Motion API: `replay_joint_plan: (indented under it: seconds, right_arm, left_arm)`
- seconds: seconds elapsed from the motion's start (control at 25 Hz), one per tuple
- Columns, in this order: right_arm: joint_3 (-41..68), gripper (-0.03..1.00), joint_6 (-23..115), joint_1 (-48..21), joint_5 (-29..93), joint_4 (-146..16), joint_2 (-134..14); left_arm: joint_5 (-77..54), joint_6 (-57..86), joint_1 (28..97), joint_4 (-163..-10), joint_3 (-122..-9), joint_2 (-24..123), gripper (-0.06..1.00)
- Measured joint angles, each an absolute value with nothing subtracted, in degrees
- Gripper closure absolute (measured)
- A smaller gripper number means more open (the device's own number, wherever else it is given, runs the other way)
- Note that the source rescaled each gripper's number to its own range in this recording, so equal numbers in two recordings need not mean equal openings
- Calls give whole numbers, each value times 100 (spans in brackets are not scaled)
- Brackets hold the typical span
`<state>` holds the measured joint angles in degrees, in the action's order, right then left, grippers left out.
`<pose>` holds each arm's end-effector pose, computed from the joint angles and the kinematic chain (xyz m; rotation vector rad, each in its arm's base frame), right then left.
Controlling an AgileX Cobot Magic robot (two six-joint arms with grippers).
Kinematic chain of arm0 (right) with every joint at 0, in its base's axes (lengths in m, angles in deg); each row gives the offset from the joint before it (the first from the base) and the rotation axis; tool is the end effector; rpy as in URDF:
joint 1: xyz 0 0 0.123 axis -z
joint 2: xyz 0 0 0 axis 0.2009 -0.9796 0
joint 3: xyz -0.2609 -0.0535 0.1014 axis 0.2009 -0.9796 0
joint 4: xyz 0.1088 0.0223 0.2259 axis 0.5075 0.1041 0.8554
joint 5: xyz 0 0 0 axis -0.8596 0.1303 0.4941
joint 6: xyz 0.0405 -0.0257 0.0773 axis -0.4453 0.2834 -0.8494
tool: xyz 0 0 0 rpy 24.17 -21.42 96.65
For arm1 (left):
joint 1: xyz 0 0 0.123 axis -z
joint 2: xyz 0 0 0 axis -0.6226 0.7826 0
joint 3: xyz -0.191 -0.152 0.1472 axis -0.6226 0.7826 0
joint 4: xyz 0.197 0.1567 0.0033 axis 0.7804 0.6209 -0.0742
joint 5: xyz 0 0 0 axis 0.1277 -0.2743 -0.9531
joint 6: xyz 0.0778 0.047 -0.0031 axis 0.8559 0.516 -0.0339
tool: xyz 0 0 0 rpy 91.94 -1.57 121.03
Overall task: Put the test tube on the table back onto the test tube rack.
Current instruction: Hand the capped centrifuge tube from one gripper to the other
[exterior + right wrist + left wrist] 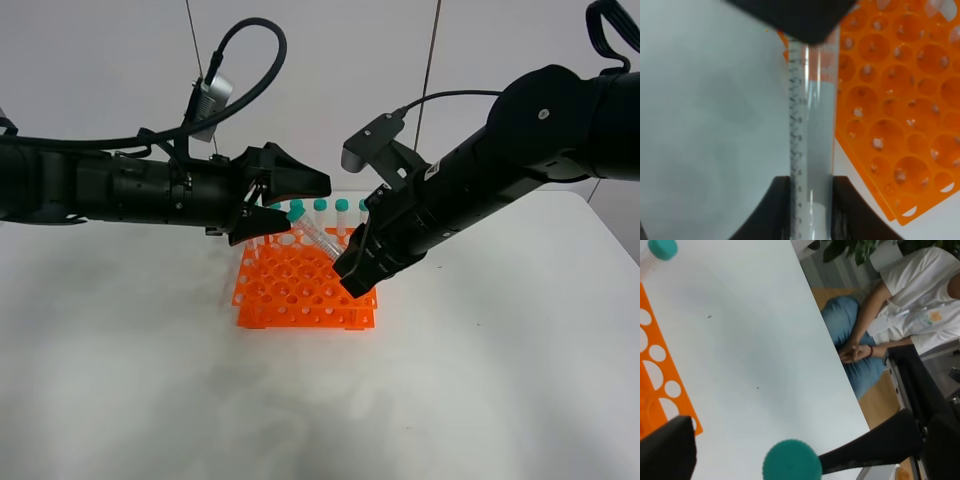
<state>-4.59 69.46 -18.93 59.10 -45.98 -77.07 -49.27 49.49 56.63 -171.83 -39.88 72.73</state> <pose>0.2698 0.1871 0.2551 -1.2651 2.2089 0.3847 0.3058 -0.1629 0.2324 0.1817 2.1936 -1.2688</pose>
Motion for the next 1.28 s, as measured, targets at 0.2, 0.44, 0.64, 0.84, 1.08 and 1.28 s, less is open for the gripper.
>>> replay_joint_plan:
  seconds: [0.2,0.44,0.64,0.84,1.08,1.28]
  right_arm:
    - [-459,95,6946,-1893,5910,-4648,-7707]
    - [-459,95,6946,-1893,5910,-4648,-7707]
    - [-459,95,6946,-1893,5910,-4648,-7707]
    - [-459,95,6946,-1893,5915,-4648,-7697]
    - [-459,95,6946,-1893,5915,-4648,-7680]
    - [-459,95,6946,-1893,5915,-4648,-7671]
  left_arm:
    - [-4927,4949,5663,-17183,-3988,7279,9]
    - [-4960,4943,5663,-17183,-3988,7279,41]
    - [-5027,4918,5663,-17183,-3988,7279,64]
    - [-5023,4904,5663,-17183,-3988,7285,78]
    - [-5033,4898,5663,-17183,-3988,7285,80]
    - [-5028,4863,5663,-17183,-3988,7285,94]
